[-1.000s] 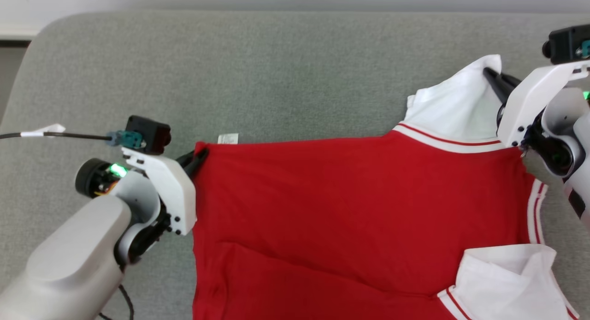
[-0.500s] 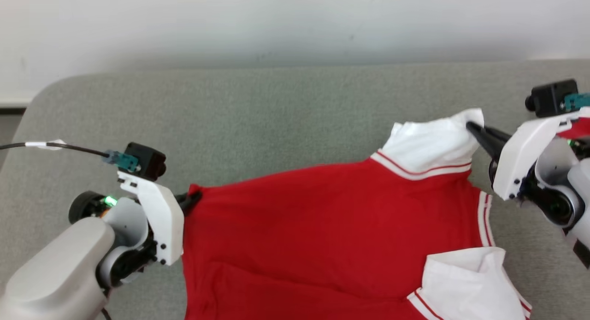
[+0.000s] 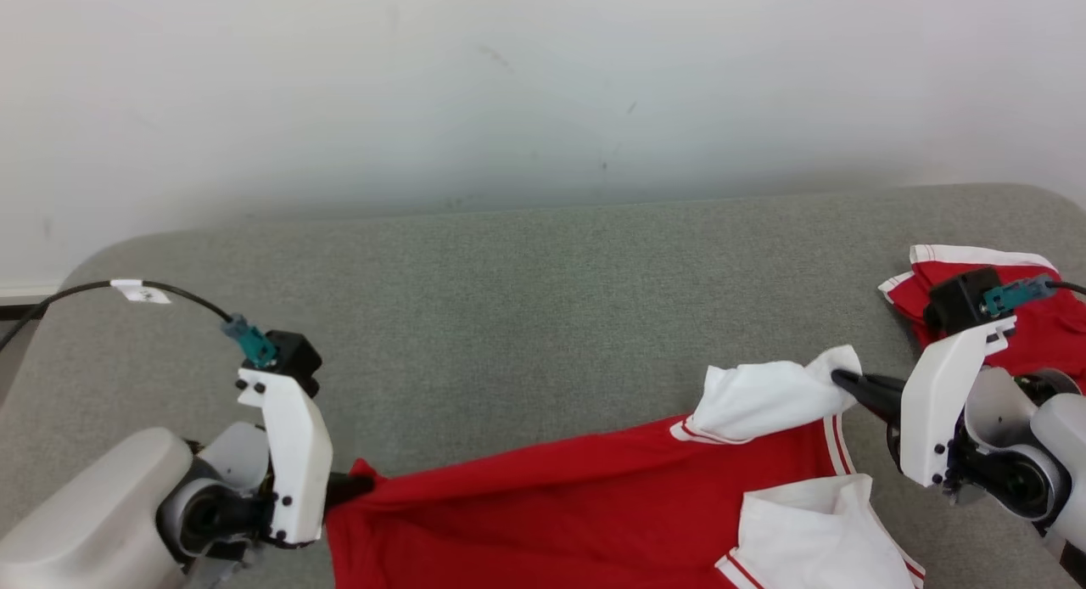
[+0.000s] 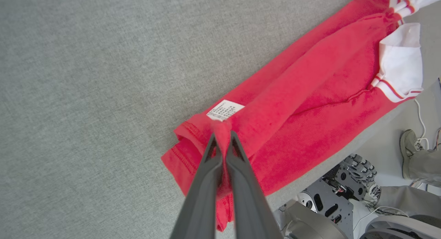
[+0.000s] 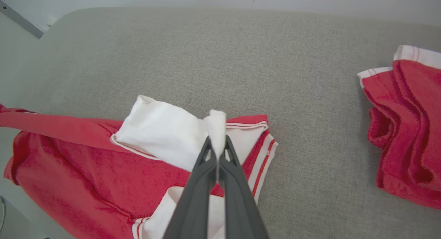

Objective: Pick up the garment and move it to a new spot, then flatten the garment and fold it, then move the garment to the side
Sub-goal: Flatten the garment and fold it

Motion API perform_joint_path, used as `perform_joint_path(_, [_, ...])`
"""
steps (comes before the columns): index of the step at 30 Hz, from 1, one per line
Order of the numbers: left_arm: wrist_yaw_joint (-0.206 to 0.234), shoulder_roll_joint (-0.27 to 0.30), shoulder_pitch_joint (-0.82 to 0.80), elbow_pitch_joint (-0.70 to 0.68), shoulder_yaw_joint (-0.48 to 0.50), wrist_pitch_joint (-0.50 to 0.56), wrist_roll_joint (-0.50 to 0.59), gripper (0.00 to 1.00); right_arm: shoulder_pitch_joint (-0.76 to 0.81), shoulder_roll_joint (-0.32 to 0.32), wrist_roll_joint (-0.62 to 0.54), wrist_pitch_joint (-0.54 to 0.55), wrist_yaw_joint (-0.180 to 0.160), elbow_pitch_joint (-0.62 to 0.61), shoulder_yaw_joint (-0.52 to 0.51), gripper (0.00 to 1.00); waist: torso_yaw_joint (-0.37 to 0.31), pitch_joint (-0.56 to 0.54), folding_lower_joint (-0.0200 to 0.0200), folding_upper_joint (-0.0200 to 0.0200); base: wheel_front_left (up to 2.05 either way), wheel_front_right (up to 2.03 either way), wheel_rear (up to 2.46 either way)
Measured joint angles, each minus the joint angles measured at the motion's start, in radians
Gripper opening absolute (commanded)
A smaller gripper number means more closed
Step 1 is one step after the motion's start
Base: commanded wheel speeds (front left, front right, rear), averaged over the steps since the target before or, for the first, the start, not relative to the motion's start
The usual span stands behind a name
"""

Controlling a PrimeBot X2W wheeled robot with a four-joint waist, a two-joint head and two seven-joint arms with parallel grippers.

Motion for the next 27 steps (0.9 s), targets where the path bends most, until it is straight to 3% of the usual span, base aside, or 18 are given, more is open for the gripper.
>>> perform_joint_path(8, [-0.012, -0.021, 0.014, 0.053, -0.042, 0.077, -0.035, 0.0, 0.058, -0.021, 0.039, 0.099, 0.0, -0.048, 0.03, 0.0, -0.023, -0.025, 0.0, 0.0, 0.0, 0.0, 0.0])
perform_joint_path(18, [-0.02, -0.033, 0.019, 0.1, -0.053, 0.095, -0.047, 0.0, 0.113, -0.043, 0.085, 0.22, 0.0, -0.101, 0.04, 0.0, -0.039, -0.024, 0.0001, 0.0, 0.0, 0.0, 0.0])
perform_joint_path(27, [-0.024, -0.036, 0.03, 0.128, -0.061, 0.105, -0.057, 0.0, 0.15, -0.044, 0.091, 0.266, 0.0, -0.129, 0.026, 0.0, -0.048, -0.025, 0.0001, 0.0, 0.0, 0.0, 0.0])
